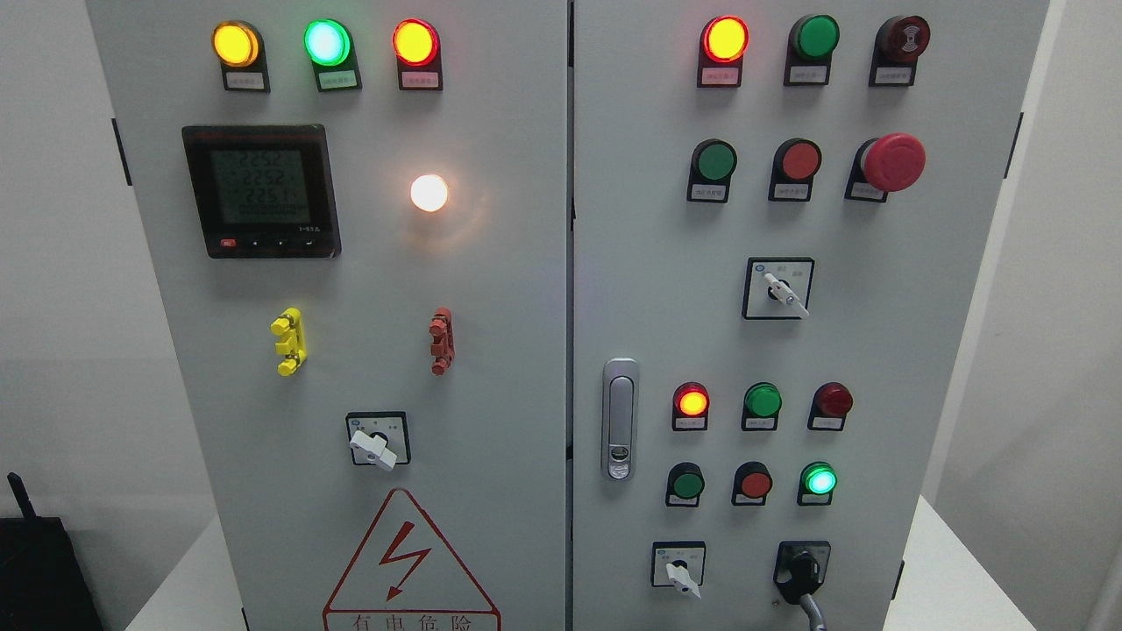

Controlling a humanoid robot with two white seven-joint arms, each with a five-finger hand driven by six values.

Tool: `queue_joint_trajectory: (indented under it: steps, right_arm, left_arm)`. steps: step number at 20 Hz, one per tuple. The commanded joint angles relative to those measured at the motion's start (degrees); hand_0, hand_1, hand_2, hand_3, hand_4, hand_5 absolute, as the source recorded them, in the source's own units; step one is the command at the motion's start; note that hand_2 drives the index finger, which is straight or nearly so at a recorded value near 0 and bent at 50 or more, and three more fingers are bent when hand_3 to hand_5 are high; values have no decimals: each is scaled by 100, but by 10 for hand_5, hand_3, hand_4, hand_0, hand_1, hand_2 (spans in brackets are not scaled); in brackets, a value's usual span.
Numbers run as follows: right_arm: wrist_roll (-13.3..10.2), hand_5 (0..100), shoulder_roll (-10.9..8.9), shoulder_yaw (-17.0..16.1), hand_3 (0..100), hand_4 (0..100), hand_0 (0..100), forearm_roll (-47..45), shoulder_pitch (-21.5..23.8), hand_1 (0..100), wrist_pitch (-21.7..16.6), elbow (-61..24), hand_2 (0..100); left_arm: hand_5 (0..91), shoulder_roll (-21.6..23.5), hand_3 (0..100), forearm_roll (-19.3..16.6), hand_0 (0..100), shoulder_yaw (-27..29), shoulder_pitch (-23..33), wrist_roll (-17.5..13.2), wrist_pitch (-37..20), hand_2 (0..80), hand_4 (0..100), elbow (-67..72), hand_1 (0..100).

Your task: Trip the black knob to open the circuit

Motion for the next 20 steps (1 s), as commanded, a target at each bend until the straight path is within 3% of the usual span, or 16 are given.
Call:
queue_joint_trajectory:
  steps: [1, 20]
  right_arm:
    - [187, 1000, 49, 276, 1000, 1000, 0, 20, -154, 101, -123, -275, 120]
    - [178, 1000, 31, 179, 1000, 1000, 1, -6, -101, 106, -123, -275, 122]
  left_arm:
    - [0, -9, 0, 14, 120, 7, -14, 0, -19, 0, 0, -1, 389]
    - [0, 0, 0, 14, 120, 7, -14, 0, -19, 0, 0, -1, 389]
